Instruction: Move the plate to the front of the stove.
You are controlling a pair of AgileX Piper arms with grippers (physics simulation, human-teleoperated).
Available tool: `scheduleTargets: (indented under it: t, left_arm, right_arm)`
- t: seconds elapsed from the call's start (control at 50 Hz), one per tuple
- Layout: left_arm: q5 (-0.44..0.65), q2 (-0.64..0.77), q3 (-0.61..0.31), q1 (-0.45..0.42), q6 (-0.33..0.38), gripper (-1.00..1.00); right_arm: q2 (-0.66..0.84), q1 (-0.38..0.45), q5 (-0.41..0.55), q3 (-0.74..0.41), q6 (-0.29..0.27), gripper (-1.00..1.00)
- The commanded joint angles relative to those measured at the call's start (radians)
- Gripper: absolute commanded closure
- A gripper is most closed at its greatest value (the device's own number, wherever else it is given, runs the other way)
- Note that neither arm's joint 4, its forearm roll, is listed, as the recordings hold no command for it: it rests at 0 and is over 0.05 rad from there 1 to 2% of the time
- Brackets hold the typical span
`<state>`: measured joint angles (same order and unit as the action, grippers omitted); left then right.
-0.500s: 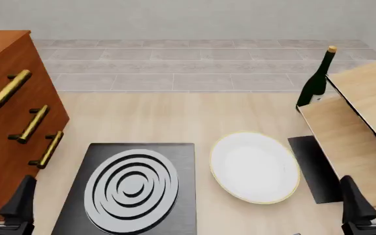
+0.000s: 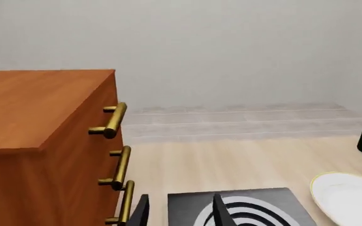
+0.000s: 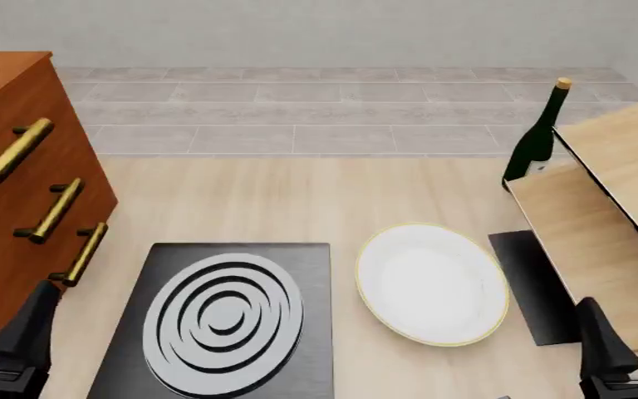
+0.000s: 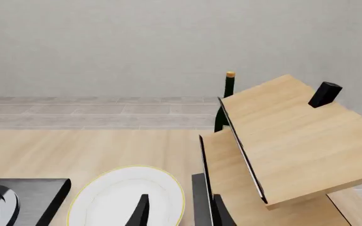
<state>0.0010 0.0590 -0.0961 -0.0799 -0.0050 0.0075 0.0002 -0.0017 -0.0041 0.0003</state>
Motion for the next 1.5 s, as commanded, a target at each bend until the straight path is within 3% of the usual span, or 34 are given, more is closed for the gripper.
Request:
scheduleTargets:
  t: [0.02, 0.08, 0.26, 0.38, 0.76, 1.2, 1.5]
  left_arm:
    - [0.056, 0.073, -0.178, -0.088, 0.059, -1.0]
    - [0.036, 0.157, -0.255, -0.147, 0.122, -1.0]
    - [-0.017, 0.368, -0.371, -0.268, 0.272, -1.0]
    - [-0.015, 0.543, -0.468, -0.37, 0.348, -1.0]
    - [0.025, 0.844, -0.671, -0.642, 0.546, -1.0]
    - [0.109, 1.081, -0.824, -0.875, 0.669, -1.0]
    - [0.142, 1.196, -0.871, -0.994, 0.744, -1.0]
  right_arm:
    - [0.0, 0.0, 0.0, 0.0, 0.0, -1.0]
    - [0.0, 0.0, 0.0, 0.0, 0.0, -1.0]
    - [0.001, 0.0, 0.0, 0.0, 0.0, -1.0]
    - [0.0, 0.0, 0.0, 0.0, 0.0, -1.0]
    - [0.0, 0.0, 0.0, 0.0, 0.0, -1.0]
    - [0.0, 0.0, 0.0, 0.0, 0.0, -1.0]
    - [0.0, 0.0, 0.0, 0.0, 0.0, -1.0]
